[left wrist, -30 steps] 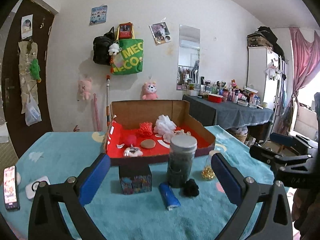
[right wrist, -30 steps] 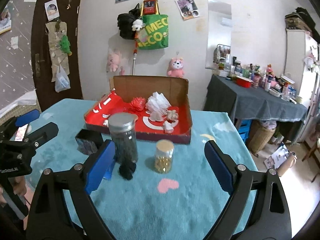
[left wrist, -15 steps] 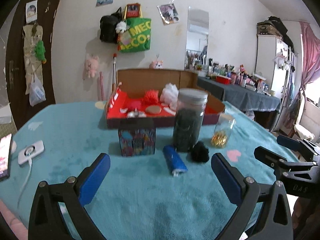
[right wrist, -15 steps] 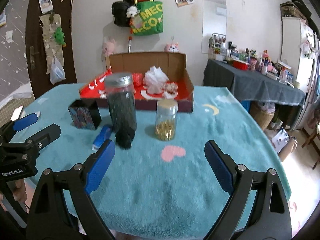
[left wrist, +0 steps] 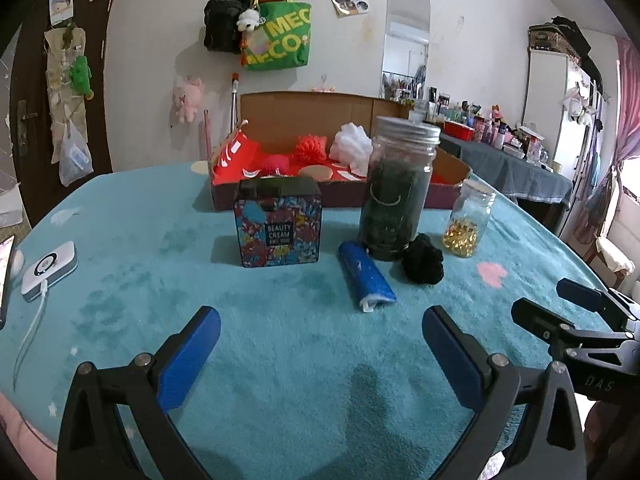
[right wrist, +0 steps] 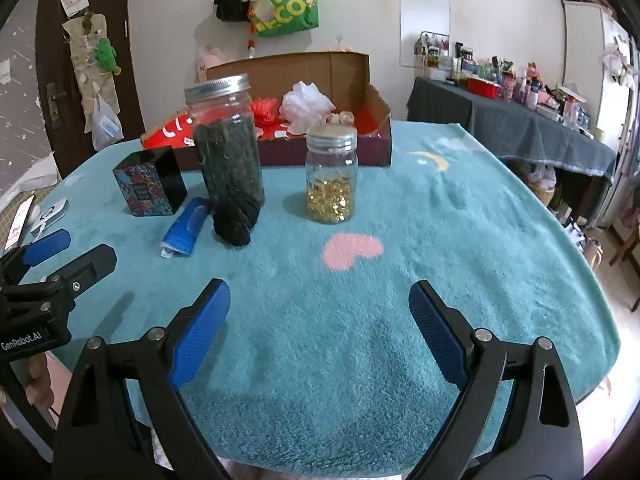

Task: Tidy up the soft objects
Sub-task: 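Withdraw both open tools from the box back over the table, then grasp the black scrunchie with the right tool while the left tool grasps the blue tube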

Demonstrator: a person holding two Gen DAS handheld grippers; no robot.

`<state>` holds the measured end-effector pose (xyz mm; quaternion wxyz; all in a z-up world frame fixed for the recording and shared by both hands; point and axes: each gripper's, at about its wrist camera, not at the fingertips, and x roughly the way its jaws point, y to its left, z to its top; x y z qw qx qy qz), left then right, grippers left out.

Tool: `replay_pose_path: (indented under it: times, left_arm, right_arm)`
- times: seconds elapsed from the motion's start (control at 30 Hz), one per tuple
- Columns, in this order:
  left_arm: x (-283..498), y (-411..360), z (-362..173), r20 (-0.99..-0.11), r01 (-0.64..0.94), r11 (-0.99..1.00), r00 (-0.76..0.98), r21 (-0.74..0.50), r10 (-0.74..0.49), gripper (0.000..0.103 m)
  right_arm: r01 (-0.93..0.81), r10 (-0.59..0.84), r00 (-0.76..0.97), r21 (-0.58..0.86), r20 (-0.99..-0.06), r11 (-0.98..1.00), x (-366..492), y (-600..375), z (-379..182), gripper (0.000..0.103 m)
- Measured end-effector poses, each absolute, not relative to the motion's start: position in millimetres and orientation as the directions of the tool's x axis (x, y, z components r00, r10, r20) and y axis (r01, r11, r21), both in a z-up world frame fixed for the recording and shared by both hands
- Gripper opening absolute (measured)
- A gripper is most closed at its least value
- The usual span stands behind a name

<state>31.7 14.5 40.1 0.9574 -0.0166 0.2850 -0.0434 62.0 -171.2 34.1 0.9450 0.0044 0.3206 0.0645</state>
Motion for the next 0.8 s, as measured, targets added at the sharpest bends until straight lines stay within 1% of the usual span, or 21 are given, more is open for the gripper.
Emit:
replay_pose_path:
  times: [0.5, 0.67, 0.8]
  left_arm:
    - [48, 12, 38, -0.592, 0.076, 0.996, 0.8, -0.055, -0.094, 0.103]
    - [58, 13, 40, -0.617, 0.084, 0.995, 0.78, -0.061, -0.104, 0.103]
    - [70, 13, 40, -0.647, 0.11, 0.991, 0.75, -0.076, -0.133, 0.103]
  right_arm:
    - [-0.117, 0.141, 0.762, 0.079, -0.632, 0.99, 78, -176, 30, 0.092]
    - [-0.137, 0.183, 0.743, 0.122, -0.644, 0.983, 90, -179, 34, 0.092]
    - [-0.159, 0.222, 0.702, 0.156, -0.676, 0.975, 106, -180, 34, 0.092]
